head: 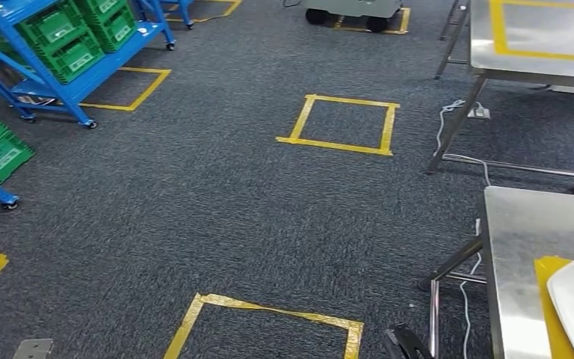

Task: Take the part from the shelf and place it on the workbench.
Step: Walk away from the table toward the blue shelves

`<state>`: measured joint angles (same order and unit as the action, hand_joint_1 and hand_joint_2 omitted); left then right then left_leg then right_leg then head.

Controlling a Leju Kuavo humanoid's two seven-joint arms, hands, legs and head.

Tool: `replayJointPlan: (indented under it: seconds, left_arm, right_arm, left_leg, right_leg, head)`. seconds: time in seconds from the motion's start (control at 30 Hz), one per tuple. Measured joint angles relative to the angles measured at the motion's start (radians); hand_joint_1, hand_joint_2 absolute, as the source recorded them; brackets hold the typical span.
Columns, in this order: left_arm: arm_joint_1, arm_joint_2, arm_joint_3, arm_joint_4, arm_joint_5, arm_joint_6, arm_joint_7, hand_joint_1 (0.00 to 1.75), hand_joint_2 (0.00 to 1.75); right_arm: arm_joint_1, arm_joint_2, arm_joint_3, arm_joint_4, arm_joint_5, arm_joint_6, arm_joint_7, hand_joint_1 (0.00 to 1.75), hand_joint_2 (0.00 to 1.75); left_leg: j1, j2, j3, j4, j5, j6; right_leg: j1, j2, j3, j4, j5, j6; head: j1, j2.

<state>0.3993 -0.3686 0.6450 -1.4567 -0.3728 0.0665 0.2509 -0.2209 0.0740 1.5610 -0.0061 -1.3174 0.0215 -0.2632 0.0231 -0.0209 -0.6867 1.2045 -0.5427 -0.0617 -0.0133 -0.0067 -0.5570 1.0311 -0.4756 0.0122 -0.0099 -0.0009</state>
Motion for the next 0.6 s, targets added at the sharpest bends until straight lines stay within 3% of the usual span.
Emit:
replayJointPlan:
  seconds: [0.03,0.07,0.13,0.2,0.23,0.27,0.33,0.4,0.47,0.53,0.57,0.6]
  left_arm:
    - [-0.009,0.000,0.002,0.022,0.005,-0.001,0.006,0.00,0.00]
    - [-0.017,0.000,0.005,0.048,0.010,-0.003,0.007,0.00,0.00]
    - [-0.033,0.000,0.016,0.100,0.023,-0.007,0.000,0.00,0.00]
    - [-0.050,0.000,0.025,0.140,0.039,-0.010,-0.012,0.00,0.00]
    - [-0.058,0.000,0.028,0.155,0.047,-0.014,-0.017,0.00,0.00]
    - [-0.065,0.000,0.031,0.170,0.057,-0.018,-0.022,0.00,0.00]
    - [-0.073,0.000,0.038,0.197,0.080,-0.024,-0.029,0.00,0.00]
    - [-0.077,0.000,0.045,0.222,0.109,-0.020,-0.035,0.00,0.00]
    - [-0.085,-0.001,0.044,0.243,0.135,-0.017,-0.045,0.00,0.00]
    - [-0.089,-0.002,0.039,0.257,0.136,-0.025,-0.053,0.00,0.00]
    - [-0.088,-0.002,0.037,0.263,0.127,-0.033,-0.057,0.00,0.00]
    - [-0.088,-0.002,0.035,0.268,0.115,-0.043,-0.061,0.00,0.00]
  right_arm:
    - [0.001,0.000,0.000,0.000,-0.001,0.003,0.001,0.00,0.00]
    - [0.000,0.000,0.000,0.000,-0.001,0.006,0.002,0.00,0.00]
    - [-0.005,0.001,0.000,0.000,-0.001,0.009,0.003,0.00,0.00]
    - [-0.009,0.001,0.000,0.000,-0.001,0.009,0.003,0.00,0.00]
    - [-0.011,0.001,0.000,0.000,-0.001,0.009,0.004,0.00,0.00]
    - [-0.012,0.001,0.000,0.000,-0.001,0.009,0.004,0.00,0.00]
    - [-0.016,0.002,0.000,0.000,-0.001,0.009,0.004,0.00,0.00]
    - [-0.020,0.002,0.000,0.000,-0.001,0.009,0.003,0.00,0.00]
    - [-0.018,0.002,0.000,0.000,-0.001,0.009,0.002,0.00,0.00]
    - [-0.012,0.002,0.000,0.000,-0.001,0.009,0.002,0.00,0.00]
    - [-0.010,0.002,0.000,0.000,-0.001,0.008,0.002,0.00,0.00]
    - [-0.010,0.002,0.000,0.000,-0.001,0.008,0.002,0.00,0.00]
  left_leg:
    - [-0.001,0.005,-0.021,0.046,-0.013,0.001]
    - [-0.002,0.007,-0.025,0.058,-0.007,0.004]
    - [-0.008,0.023,0.025,-0.029,0.050,0.012]
    - [-0.019,0.067,0.092,-0.155,0.097,0.026]
    - [-0.024,0.082,0.109,-0.191,0.105,0.033]
    - [-0.027,0.087,0.113,-0.205,0.106,0.039]
    - [-0.026,0.064,0.112,-0.211,0.111,0.050]
    - [-0.020,0.044,0.115,-0.218,0.117,0.060]
    - [-0.016,0.022,0.114,-0.220,0.121,0.066]
    - [-0.016,-0.005,0.112,-0.220,0.122,0.069]
    - [-0.016,-0.020,0.111,-0.219,0.123,0.068]
    - [-0.015,-0.035,0.112,-0.219,0.124,0.067]
  right_leg:
    - [0.004,-0.017,0.000,0.000,-0.001,-0.002]
    - [0.006,-0.033,0.000,0.000,-0.002,-0.003]
    - [0.010,-0.060,0.004,0.000,-0.004,-0.004]
    - [0.015,-0.083,0.008,0.001,-0.008,0.001]
    - [0.018,-0.094,0.010,0.001,-0.010,0.005]
    - [0.020,-0.103,0.012,0.000,-0.011,0.009]
    - [0.019,-0.113,0.016,-0.004,-0.012,0.019]
    - [0.015,-0.069,0.005,0.024,-0.034,0.031]
    - [0.011,-0.011,-0.044,0.131,-0.092,0.039]
    - [0.011,0.003,-0.104,0.252,-0.137,0.041]
    - [0.011,0.004,-0.116,0.270,-0.133,0.041]
    - [0.010,0.006,-0.109,0.246,-0.108,0.041]
  head:
    - [0.000,0.000]
    - [0.000,0.000]
    - [0.000,0.000]
    - [0.001,0.000]
    - [0.001,0.000]
    - [0.002,0.000]
    - [0.002,0.000]
    - [0.005,0.000]
    - [0.009,0.000]
    - [0.011,0.000]
    - [0.012,0.000]
    - [0.012,0.000]
